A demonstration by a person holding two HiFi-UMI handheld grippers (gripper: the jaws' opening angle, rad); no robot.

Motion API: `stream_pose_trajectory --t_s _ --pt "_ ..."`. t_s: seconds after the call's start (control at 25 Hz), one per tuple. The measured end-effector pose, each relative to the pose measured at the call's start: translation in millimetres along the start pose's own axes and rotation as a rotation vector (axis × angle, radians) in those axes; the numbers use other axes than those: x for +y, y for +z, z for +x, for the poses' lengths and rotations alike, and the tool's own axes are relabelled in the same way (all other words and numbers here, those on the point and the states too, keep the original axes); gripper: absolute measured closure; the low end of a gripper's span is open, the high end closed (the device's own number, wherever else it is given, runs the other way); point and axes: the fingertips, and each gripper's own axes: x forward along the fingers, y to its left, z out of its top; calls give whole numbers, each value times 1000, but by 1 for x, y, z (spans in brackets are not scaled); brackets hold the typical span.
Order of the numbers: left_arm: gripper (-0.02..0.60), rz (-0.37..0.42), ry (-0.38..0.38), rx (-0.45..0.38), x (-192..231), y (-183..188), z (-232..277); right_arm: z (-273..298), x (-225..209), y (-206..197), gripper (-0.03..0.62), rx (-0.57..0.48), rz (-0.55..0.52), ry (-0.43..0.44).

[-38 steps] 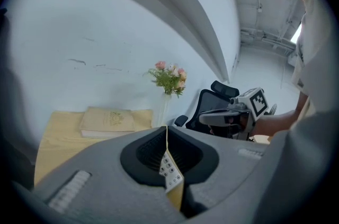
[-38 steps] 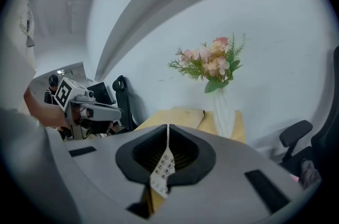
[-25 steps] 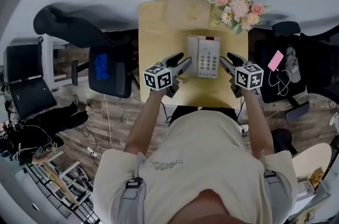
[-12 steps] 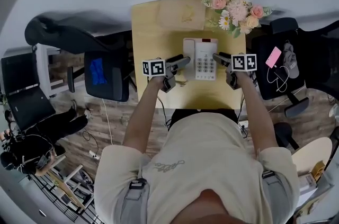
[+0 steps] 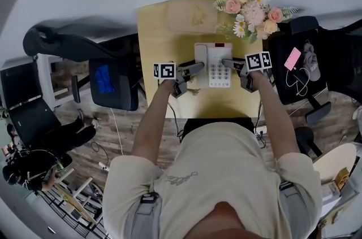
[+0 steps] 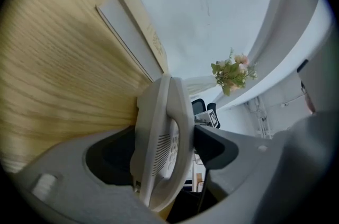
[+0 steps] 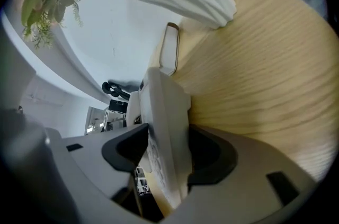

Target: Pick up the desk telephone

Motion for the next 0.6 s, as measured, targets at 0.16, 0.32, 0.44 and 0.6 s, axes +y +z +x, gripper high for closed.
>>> stream_pose_trajectory --t_s 0.16,0.32,0.44,0.6 --pt "238 -25 -22 36 0 0 1 2 0 1 373 7 -1 10" --pt "227 -18 -21 80 -1 1 3 4 2 0 373 34 -35 1" --pt "227 -18 -23 80 -1 0 4 5 2 -2 373 42 -69 -5" --pt "193 -20 -43 83 -2 0 13 4 1 -1 373 32 -76 -5"
